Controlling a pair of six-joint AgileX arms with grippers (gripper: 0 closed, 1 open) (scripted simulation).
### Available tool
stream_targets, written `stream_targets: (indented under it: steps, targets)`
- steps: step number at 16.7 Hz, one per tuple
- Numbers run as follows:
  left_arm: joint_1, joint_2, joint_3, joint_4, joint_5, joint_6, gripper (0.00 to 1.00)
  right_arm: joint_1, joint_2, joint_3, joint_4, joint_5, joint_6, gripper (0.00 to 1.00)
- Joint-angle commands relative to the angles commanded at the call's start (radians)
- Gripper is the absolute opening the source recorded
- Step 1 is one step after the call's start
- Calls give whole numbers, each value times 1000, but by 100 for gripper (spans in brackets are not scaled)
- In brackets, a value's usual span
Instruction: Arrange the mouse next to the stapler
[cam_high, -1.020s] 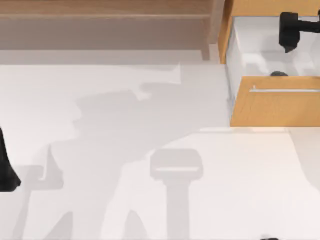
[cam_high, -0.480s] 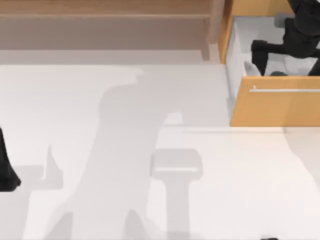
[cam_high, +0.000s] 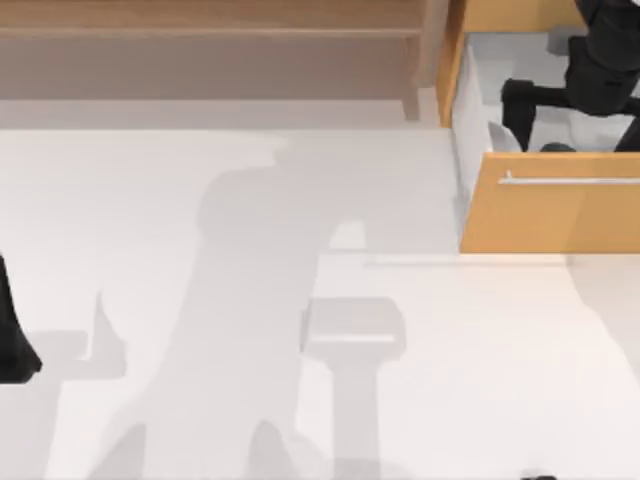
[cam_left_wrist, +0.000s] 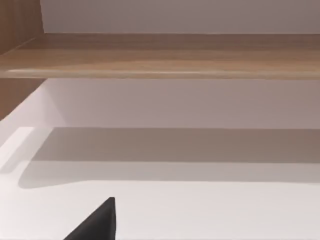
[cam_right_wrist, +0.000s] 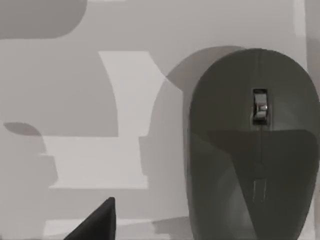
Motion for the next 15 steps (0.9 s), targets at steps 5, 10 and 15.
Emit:
stream_targets:
  steps: [5,10,15]
  targets:
    - [0,0,0,0,0,0,100,1,-8,-32,24,0,0,100]
    - [0,0,0,0,0,0,100,3,-2,-55,52,1,1,100]
    - [0,0,0,0,0,0,100,2,22,-58,85,2,0,100]
